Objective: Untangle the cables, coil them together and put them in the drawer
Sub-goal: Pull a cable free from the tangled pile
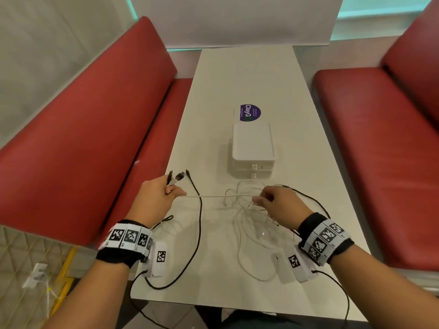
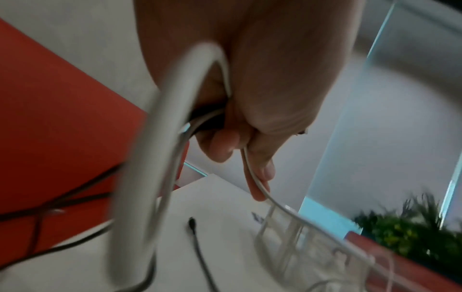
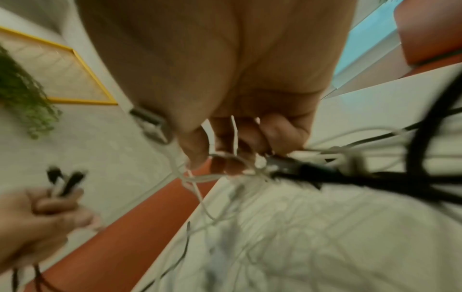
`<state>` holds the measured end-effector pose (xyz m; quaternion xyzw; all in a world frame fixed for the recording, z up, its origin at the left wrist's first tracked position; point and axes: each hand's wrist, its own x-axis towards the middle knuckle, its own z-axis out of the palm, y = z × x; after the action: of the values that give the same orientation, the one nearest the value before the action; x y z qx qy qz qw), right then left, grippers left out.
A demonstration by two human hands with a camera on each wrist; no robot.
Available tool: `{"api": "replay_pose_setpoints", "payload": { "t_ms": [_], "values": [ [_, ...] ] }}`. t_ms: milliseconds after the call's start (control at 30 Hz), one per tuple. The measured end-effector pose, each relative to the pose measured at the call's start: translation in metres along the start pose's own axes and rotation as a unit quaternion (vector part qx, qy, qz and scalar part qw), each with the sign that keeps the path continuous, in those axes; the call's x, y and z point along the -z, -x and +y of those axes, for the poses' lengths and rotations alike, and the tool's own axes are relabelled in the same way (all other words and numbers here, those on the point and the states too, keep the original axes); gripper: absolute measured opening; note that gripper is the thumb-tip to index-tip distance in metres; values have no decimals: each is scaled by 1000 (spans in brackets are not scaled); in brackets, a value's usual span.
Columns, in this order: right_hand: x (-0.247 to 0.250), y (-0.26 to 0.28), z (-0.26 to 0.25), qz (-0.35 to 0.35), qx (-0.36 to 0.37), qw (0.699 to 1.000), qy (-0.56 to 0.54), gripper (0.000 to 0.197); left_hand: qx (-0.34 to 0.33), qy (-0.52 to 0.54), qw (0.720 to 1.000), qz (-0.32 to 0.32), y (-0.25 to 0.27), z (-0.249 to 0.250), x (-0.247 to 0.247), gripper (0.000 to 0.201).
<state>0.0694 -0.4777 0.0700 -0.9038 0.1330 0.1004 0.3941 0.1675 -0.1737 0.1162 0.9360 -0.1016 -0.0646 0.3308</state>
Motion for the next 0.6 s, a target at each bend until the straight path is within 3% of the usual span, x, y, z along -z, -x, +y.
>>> {"api": "replay_pose_setpoints", "payload": {
  "t_ms": [100,133,233,300,467,533,600],
  "values": [
    [8,5,-14,20,46,998,-49,13,-43,-165,984,-40,1,-2,-9,12],
    [10,6,-19,14,56,997,-54,11,-76,-205,975,-35,2,1,-14,20],
    [7,5,-27,15,106,991,81,9,-184,-172,968,-6,10,27,-33,35],
    [3,4,-27,18,133,975,177,8,-218,-153,964,8,15,41,-44,30],
    [-2,0,-23,3,106,959,263,12,-70,-207,975,38,-2,32,-36,42],
    [-1,0,-22,25,107,958,266,15,-82,-183,977,68,-5,31,-27,39],
    [-1,2,-23,35,130,954,266,21,-163,-147,973,70,0,37,-27,37]
  ]
}}
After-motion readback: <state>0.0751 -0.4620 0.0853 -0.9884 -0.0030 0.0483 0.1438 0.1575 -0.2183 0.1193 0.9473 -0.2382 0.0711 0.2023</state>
